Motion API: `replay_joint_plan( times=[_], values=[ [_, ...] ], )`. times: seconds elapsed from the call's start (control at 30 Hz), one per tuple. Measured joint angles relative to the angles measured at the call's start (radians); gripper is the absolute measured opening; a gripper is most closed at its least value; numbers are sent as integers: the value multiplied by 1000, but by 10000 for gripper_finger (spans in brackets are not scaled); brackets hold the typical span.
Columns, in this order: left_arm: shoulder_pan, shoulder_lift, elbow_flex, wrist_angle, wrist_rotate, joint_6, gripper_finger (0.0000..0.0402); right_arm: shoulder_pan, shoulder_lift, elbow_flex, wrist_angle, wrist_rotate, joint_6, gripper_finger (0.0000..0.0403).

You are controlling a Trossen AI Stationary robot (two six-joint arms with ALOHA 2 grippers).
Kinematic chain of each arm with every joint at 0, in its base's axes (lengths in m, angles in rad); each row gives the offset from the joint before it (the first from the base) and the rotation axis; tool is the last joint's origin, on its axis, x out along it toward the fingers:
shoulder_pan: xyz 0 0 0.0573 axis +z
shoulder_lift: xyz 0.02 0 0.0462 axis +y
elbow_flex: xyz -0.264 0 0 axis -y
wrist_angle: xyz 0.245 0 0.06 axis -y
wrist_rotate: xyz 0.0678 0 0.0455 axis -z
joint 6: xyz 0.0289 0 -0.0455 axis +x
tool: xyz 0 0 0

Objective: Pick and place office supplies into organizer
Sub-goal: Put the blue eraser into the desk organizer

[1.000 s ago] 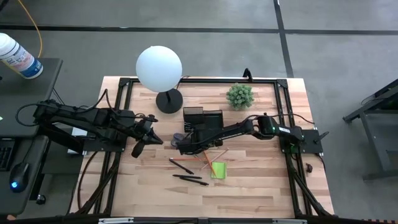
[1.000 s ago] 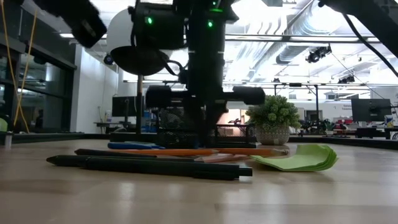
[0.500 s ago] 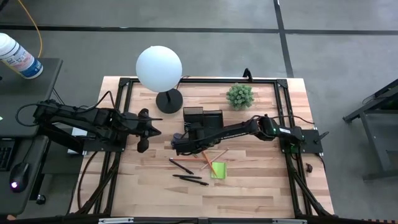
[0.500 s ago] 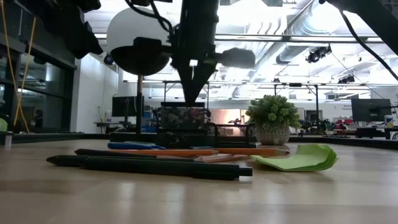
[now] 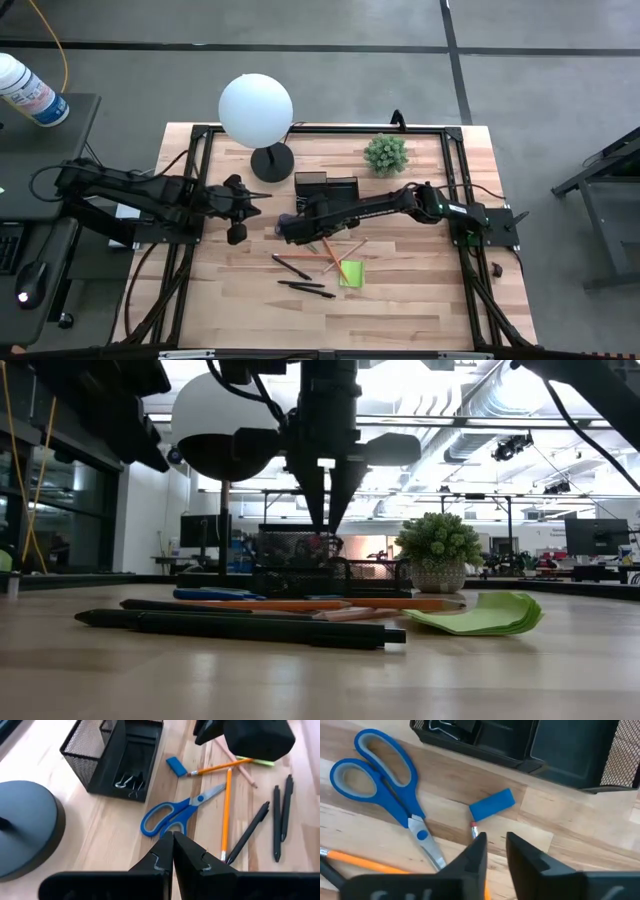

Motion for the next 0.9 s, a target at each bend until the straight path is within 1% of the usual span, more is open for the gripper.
replay_joint_plan(
  times=[0.17,0.27,0.33,0.4,0.47,0.73,0.8,0.9],
  values=[
    [0,17,0,1,10,0,1,-28,0,0,0,-6,19,123],
    [0,17,0,1,11,0,1,-41,0,0,-2,17,17,144],
    [0,17,0,1,12,10,1,-46,0,0,3,33,-38,153],
    [0,17,0,2,35,31,1,-46,0,0,3,45,-171,157],
    [0,17,0,2,58,43,1,-46,0,0,-2,35,-347,157],
    [0,17,0,3,63,46,1,-32,1,0,-33,-103,-1113,128],
    [0,17,0,4,63,46,1,-26,1,0,-33,-106,-1297,121],
    [0,17,0,7,61,46,1,-27,1,0,-18,-78,-1527,113]
  ],
)
